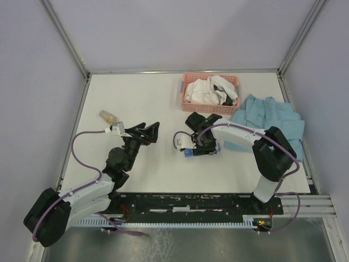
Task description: Sort the pills into containers
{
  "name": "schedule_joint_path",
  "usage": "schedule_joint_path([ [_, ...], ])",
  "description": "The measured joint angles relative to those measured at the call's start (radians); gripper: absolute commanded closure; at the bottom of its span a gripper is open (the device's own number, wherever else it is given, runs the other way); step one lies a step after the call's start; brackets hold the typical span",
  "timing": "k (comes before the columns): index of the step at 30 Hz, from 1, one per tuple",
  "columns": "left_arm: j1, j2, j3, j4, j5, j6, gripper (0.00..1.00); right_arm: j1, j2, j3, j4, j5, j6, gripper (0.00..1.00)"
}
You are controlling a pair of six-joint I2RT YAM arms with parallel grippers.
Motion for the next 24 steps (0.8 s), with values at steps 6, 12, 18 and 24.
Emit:
schedule_joint_path([
  [6, 0.000, 0.000, 0.000, 0.000, 0.000, 0.000, 0.01, 0.006, 0.006, 0.004, -0.003, 0.010, 0.001, 0.99],
  [12, 0.000, 0.000, 0.000, 0.000, 0.000, 0.000, 0.01, 0.010, 0.012, 0.007, -0.004, 0.020, 0.008, 0.99],
  [18, 0.000, 0.000, -0.001, 0.001, 0.000, 0.000, 0.01, 0.018, 0.013, 0.013, -0.007, 0.031, 0.008, 0.99],
  [24, 0.000, 0.000, -0.002, 0.006, 0.000, 0.000, 0.01, 0.024, 0.014, 0.021, -0.010, 0.043, 0.014, 0.99],
])
